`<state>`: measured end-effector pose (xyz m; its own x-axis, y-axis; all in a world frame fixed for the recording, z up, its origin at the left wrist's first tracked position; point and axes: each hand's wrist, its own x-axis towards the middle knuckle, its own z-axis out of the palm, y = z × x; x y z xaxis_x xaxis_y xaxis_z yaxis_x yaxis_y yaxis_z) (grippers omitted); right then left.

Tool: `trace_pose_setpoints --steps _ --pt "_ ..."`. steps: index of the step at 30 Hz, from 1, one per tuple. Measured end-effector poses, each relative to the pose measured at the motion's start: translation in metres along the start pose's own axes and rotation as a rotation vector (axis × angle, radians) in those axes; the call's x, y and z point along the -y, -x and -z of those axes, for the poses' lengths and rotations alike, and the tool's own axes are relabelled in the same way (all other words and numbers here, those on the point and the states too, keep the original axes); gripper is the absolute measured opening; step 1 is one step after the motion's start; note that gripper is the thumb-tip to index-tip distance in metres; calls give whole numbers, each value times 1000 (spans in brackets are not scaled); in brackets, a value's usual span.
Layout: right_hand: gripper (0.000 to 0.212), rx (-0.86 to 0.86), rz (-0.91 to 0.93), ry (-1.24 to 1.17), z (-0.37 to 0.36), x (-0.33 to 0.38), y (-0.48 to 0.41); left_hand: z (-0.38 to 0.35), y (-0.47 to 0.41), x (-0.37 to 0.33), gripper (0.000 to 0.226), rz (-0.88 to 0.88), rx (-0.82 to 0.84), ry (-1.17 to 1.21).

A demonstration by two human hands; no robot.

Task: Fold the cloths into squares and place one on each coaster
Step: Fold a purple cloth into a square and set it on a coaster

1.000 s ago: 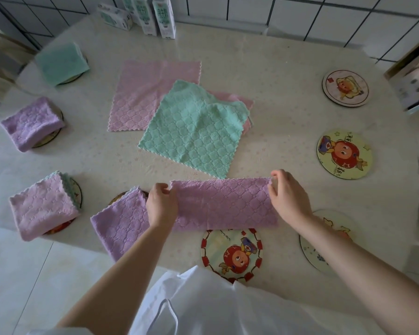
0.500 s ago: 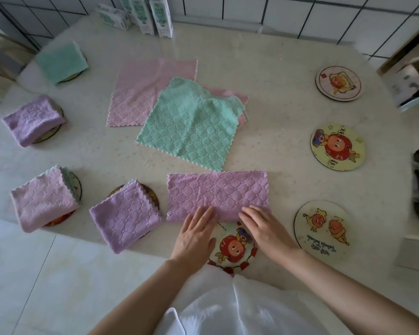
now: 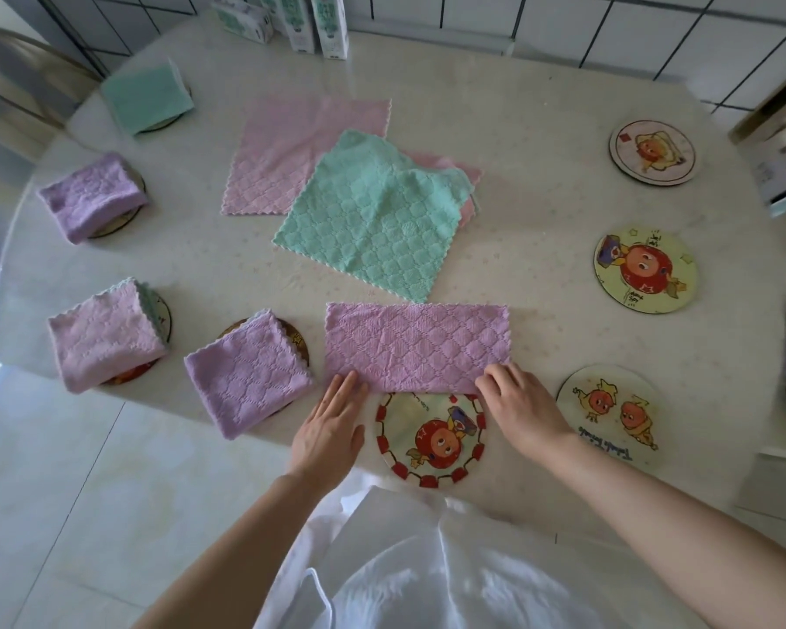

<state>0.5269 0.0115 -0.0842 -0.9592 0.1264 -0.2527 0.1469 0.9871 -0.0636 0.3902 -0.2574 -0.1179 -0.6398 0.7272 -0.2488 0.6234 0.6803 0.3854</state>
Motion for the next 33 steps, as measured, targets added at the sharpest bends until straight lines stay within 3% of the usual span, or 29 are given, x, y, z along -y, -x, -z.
trace_pose_setpoints --steps 5,12,18,21,26,31,33 --pt "59 14 -5 58 7 0 -12 1 -5 1 69 -13 6 -10" --pt "27 -135 26 -82 17 2 -3 18 -35 7 75 -35 87 -123" --pt "24 -198 102 -312 26 35 21 25 -32 -50 88 141 136 -121" --pt "27 -187 111 -502 35 57 27 12 -17 -76 85 -7 81 -73" --pt "22 -171 189 -652 46 74 31 -5 -4 -81 52 -147 30 6" --pt "30 -194 226 -467 25 49 19 -9 3 -50 50 -354 48 -32" --pt "45 -142 283 -319 11 36 15 -5 8 -42 47 -418 40 -44"
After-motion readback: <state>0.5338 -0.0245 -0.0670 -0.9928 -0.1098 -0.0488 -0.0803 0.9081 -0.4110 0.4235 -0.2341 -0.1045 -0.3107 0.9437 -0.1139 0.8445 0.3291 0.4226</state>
